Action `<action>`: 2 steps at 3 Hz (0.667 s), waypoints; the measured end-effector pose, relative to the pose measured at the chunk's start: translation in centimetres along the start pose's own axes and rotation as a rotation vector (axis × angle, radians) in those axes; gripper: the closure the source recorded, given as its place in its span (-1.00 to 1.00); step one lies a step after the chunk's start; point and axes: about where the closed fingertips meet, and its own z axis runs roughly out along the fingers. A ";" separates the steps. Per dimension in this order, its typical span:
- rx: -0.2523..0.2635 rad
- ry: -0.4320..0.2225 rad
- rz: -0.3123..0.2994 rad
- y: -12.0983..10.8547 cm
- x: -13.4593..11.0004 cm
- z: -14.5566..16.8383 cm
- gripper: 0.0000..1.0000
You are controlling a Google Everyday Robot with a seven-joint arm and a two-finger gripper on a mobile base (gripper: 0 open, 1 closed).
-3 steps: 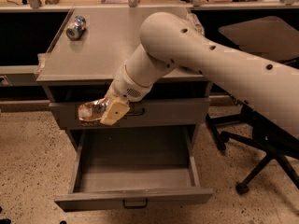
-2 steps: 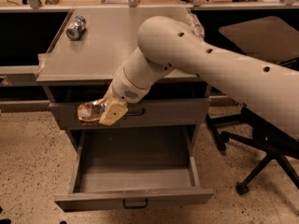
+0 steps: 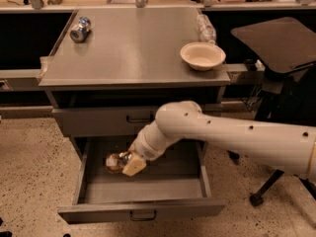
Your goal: Place orange can into middle drawer
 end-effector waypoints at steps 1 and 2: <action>0.021 -0.128 0.086 -0.4 4.5 6.8 1.00; 0.029 -0.134 0.085 -0.6 3.9 6.7 1.00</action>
Offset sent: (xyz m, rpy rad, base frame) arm -0.0025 -0.0013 -0.0649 0.0868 0.0180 -0.0538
